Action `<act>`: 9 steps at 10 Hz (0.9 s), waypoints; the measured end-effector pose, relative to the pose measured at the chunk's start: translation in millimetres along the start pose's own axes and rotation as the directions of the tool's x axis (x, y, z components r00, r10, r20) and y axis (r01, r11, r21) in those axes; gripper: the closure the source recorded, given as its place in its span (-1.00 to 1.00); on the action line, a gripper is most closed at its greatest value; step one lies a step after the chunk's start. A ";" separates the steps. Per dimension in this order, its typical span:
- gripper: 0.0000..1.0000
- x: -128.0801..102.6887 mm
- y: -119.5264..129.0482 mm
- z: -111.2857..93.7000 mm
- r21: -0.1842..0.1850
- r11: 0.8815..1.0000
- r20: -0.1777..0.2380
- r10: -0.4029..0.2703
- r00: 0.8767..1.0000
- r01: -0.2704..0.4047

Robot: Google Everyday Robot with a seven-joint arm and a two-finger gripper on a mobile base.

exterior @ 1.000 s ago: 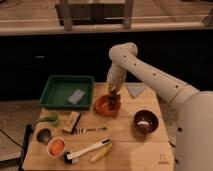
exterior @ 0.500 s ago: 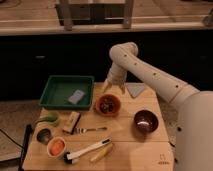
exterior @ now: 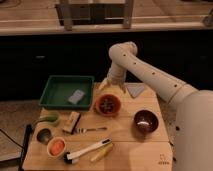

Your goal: Place grapes in red bowl

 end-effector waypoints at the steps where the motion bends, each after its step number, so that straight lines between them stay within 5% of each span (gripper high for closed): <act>1: -0.60 -1.1 1.5 0.9 0.001 1.000 0.002 0.000 1.000 0.000; 9: -0.60 0.5 1.1 1.6 0.023 1.000 -0.012 -0.005 1.000 0.006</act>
